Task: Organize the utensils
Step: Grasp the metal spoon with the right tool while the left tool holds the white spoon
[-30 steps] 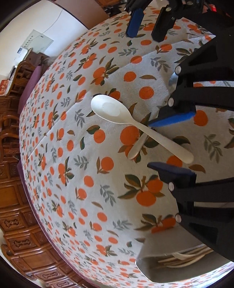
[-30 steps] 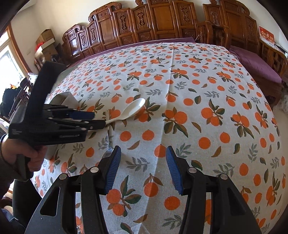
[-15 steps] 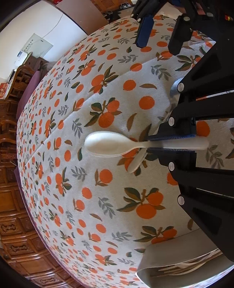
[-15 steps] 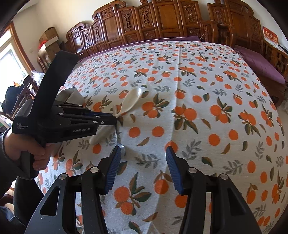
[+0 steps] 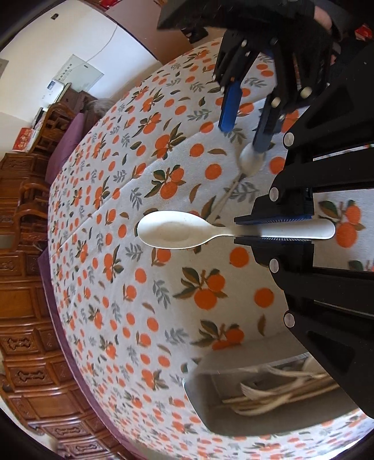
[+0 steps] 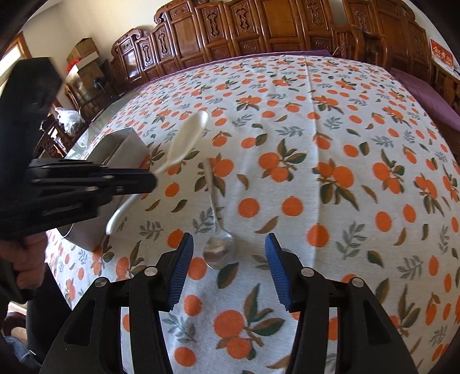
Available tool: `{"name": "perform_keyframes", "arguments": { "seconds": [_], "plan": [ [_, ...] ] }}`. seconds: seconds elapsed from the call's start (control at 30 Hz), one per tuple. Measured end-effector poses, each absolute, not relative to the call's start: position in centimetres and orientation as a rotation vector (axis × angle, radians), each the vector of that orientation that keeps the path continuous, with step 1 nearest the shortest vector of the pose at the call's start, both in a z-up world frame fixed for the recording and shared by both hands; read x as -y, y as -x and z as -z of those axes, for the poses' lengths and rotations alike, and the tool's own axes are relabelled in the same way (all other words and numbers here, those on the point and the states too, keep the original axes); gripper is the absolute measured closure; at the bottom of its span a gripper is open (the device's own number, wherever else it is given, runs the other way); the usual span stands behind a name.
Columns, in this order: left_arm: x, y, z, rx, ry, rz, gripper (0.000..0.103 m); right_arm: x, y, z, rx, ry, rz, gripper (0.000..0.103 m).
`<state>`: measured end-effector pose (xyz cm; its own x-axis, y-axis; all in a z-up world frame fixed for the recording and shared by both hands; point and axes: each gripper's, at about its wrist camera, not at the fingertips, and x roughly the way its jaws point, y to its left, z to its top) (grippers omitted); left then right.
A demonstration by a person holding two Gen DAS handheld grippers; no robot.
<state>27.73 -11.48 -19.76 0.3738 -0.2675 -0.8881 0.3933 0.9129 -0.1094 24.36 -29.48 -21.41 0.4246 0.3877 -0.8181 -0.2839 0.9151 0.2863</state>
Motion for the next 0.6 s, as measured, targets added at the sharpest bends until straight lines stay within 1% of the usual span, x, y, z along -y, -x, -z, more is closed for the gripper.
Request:
{"name": "perform_keyframes", "arguments": {
  "seconds": [0.1, 0.17, 0.2, 0.43, 0.5, 0.53, 0.6],
  "plan": [
    [10.6, -26.7, 18.9, -1.095, -0.121, 0.417, 0.096, 29.0, -24.8, 21.8, -1.069, -0.119, -0.411, 0.049],
    [10.0, -26.3, 18.5, -1.091, -0.110, 0.413, 0.096, 28.7, -24.9, 21.9, -1.076, -0.119, -0.406, 0.054],
    [9.7, -26.1, 18.3, -1.088, -0.104, 0.410, 0.096, 28.4, -25.0, 22.0, -1.079, -0.114, -0.405, 0.055],
    [8.2, -24.9, 17.3, -1.071, -0.091, 0.391, 0.096, 27.7, -25.0, 22.9, -1.120, -0.113, -0.371, 0.067],
    [7.8, -24.6, 17.0, -1.063, -0.088, 0.388, 0.096, 27.7, -24.9, 23.0, -1.127, -0.137, -0.374, 0.075],
    [7.6, -24.4, 16.8, -1.060, -0.086, 0.386, 0.096, 27.8, -24.9, 23.0, -1.132, -0.153, -0.376, 0.082],
    [7.2, -24.1, 16.6, -1.054, -0.083, 0.380, 0.096, 27.8, -24.9, 23.0, -1.137, -0.164, -0.368, 0.089]
  ]
}}
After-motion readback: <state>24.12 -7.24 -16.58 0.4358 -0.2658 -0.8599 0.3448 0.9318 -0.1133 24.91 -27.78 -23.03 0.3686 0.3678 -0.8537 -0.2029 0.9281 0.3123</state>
